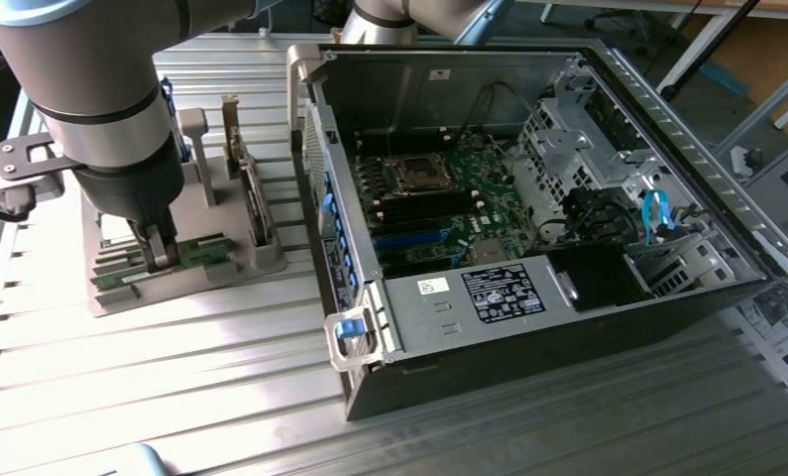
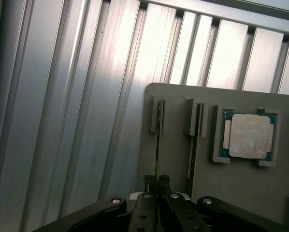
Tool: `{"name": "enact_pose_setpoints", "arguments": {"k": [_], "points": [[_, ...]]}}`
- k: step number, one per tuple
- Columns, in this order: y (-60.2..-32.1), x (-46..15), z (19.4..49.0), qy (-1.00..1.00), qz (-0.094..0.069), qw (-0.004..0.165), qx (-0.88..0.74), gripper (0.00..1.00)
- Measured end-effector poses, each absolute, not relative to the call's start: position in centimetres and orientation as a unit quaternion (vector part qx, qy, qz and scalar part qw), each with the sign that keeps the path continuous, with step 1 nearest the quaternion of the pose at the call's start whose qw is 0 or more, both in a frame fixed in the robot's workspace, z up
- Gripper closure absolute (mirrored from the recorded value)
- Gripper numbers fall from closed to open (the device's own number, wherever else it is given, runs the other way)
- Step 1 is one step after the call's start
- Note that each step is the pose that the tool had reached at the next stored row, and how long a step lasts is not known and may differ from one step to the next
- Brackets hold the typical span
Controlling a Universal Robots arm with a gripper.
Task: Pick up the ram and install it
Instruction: 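Pick up the ram and move it above insertion slot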
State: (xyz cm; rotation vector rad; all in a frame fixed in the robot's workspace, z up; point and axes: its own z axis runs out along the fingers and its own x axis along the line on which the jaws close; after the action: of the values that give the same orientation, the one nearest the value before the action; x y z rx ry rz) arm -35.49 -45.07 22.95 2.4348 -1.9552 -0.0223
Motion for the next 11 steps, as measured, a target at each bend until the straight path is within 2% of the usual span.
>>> {"name": "enact_pose_setpoints", "arguments": {"k": [11], "points": [[-45.07, -35.5, 23.22, -0.626, -0.007, 0.009, 0.78, 0.87]]}}
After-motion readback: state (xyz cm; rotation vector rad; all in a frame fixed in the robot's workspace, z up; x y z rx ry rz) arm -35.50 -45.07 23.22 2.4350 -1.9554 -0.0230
